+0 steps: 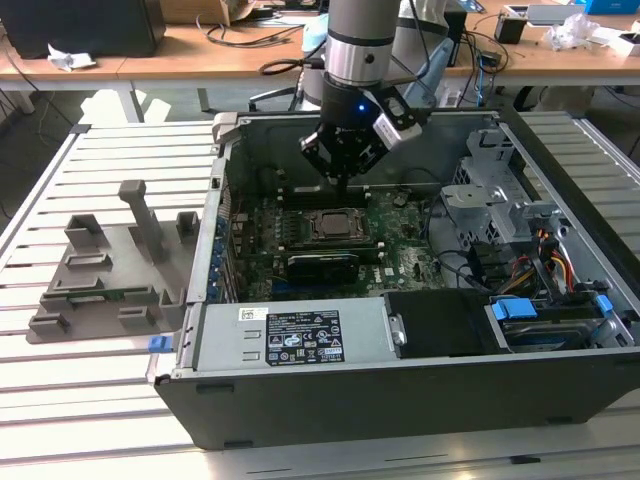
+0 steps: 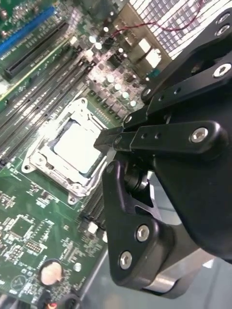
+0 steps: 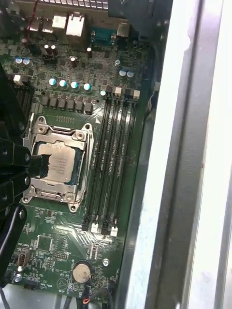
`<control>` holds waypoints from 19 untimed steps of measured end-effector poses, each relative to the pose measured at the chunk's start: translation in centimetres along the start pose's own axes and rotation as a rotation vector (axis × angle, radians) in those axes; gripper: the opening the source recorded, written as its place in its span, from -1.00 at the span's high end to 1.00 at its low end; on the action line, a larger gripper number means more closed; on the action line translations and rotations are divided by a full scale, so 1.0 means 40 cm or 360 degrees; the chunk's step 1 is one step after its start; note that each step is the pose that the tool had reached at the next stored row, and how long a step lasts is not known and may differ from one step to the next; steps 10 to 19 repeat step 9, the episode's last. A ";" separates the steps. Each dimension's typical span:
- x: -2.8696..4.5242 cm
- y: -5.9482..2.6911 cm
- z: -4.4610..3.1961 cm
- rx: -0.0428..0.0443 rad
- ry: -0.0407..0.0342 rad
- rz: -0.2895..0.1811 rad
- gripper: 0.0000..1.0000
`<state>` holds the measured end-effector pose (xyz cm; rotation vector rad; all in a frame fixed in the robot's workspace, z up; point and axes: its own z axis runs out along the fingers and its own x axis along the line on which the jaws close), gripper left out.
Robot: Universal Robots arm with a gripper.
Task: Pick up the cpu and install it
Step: 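Install the second cpu locking lever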
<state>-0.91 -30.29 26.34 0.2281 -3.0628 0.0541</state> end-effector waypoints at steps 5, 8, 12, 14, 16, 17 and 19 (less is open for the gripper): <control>0.001 0.000 -0.019 0.0000 0.0000 0.0000 0.79; 0.001 -0.001 -0.021 0.0000 0.0000 0.0000 0.79; 0.001 -0.001 -0.021 0.0000 0.0000 0.0000 0.79; 0.001 -0.001 -0.021 0.0000 0.0000 0.0000 0.79; 0.001 -0.001 -0.021 0.0000 0.0000 0.0000 0.79; 0.001 -0.001 -0.021 0.0000 0.0000 0.0000 0.79; 0.001 -0.001 -0.021 0.0000 0.0000 0.0000 0.79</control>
